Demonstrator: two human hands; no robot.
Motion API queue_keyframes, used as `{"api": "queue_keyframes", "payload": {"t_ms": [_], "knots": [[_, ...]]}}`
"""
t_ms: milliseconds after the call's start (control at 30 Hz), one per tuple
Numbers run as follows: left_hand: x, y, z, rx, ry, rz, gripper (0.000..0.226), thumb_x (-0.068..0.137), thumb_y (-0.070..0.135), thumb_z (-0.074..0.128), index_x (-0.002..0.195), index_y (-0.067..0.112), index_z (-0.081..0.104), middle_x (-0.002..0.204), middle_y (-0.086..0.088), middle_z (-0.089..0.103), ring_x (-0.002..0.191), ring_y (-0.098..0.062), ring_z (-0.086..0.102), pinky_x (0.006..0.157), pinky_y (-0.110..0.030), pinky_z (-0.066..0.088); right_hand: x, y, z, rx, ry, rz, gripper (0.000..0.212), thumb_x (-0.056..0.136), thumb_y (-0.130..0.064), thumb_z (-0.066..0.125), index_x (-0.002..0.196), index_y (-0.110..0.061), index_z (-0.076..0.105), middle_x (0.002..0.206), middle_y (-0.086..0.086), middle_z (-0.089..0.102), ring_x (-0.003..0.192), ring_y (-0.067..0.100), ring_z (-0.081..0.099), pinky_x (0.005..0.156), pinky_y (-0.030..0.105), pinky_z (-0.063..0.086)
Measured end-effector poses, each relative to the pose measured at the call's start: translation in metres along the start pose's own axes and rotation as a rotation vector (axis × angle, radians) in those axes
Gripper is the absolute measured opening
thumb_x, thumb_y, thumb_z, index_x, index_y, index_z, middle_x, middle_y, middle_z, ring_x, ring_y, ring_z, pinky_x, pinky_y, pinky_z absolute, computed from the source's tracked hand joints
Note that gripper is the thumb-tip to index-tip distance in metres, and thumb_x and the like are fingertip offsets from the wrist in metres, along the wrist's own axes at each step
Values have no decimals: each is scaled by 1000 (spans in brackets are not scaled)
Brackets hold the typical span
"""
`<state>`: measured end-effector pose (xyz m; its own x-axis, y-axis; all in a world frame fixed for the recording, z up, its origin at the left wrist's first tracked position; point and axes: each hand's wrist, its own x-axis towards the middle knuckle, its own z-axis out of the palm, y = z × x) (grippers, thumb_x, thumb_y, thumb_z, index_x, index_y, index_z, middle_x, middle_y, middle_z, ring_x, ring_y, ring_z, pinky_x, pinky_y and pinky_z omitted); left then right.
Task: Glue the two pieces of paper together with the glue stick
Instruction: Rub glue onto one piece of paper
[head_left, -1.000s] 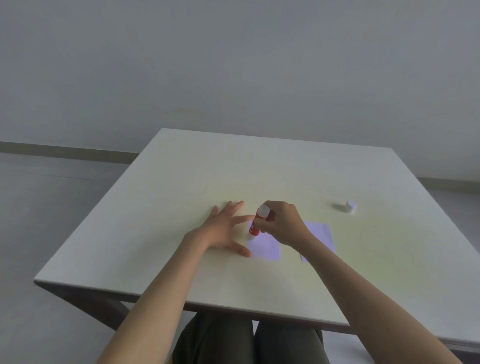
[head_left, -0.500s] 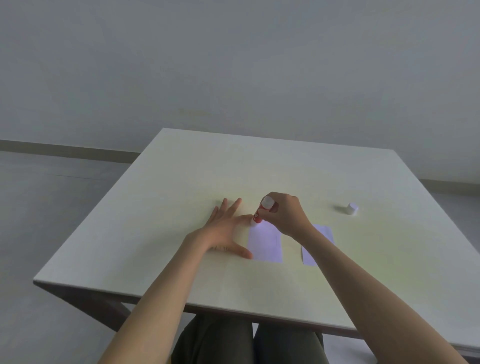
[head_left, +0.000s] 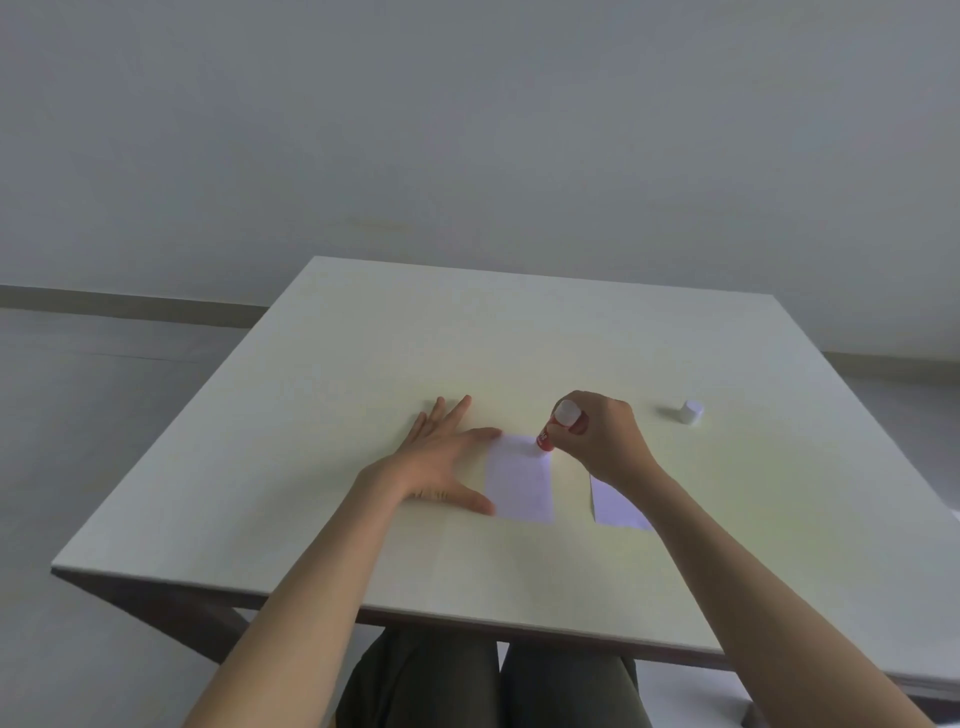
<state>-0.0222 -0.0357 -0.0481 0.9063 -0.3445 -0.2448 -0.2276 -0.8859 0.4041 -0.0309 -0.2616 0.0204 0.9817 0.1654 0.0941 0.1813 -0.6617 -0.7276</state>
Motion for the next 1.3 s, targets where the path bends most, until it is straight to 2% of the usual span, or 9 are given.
{"api": "queue_keyframes", "payload": {"t_ms": [67,267,467,600,700,900,1000,1167,1300], "knots": [[1,-1,1,0,-3,-6,104,51,73,69,140,55,16,157,9,-24,140,-18,-33,114,-39,-15,-6,1,1,-15,-8,-15,5,72,-5,65,70,0,63,74,11,72,60,17,52,52,16,36],[2,-2,2,-8,-4,-13,105,49,75,68,139,57,16,156,9,-24,139,-17,-34,115,-39,-14,-25,2,2,-77,13,-67,8,73,-3,65,74,4,62,74,15,66,65,25,51,53,14,34],[1,1,0,-15,-12,-19,105,50,75,67,140,56,15,157,8,-23,140,-17,-33,115,-40,-15,-42,2,2,-59,-33,-66,8,74,-5,65,70,0,60,71,14,64,57,17,43,44,9,34],[-1,3,-1,-14,-13,-6,102,54,71,69,141,54,17,157,8,-22,141,-16,-31,115,-41,-16,-45,0,1,-61,-65,-60,10,73,-5,66,66,-3,59,75,12,67,63,22,52,51,13,34],[-3,5,-3,-4,-18,6,102,57,68,70,143,50,18,157,11,-21,141,-15,-30,115,-43,-17,-44,-3,-3,-42,-67,-25,6,71,-9,65,68,-5,61,72,12,68,53,15,46,48,17,34],[-2,9,-9,27,-55,25,103,61,62,73,146,43,19,158,13,-16,143,-13,-25,115,-46,-16,-37,-9,-22,171,80,15,3,74,-9,63,72,-9,65,66,9,71,69,32,64,64,40,53],[-3,10,-9,27,-52,25,104,61,62,74,147,41,18,158,14,-13,144,-11,-23,115,-47,-16,-34,-9,-26,248,114,27,3,75,-11,62,74,-10,65,62,0,70,65,19,67,66,33,54],[-4,9,-8,-3,-22,31,104,58,63,75,145,42,22,157,16,-6,145,-7,-14,116,-47,-16,-29,-4,-18,564,159,132,7,82,-3,60,82,-6,66,80,15,72,73,29,72,72,34,59],[-5,10,-9,-2,-7,32,106,57,64,75,145,41,23,157,17,-2,146,-6,-7,116,-47,-14,-30,2,-10,912,103,250,10,88,-1,57,94,1,65,89,19,73,80,27,73,72,28,61]]}}
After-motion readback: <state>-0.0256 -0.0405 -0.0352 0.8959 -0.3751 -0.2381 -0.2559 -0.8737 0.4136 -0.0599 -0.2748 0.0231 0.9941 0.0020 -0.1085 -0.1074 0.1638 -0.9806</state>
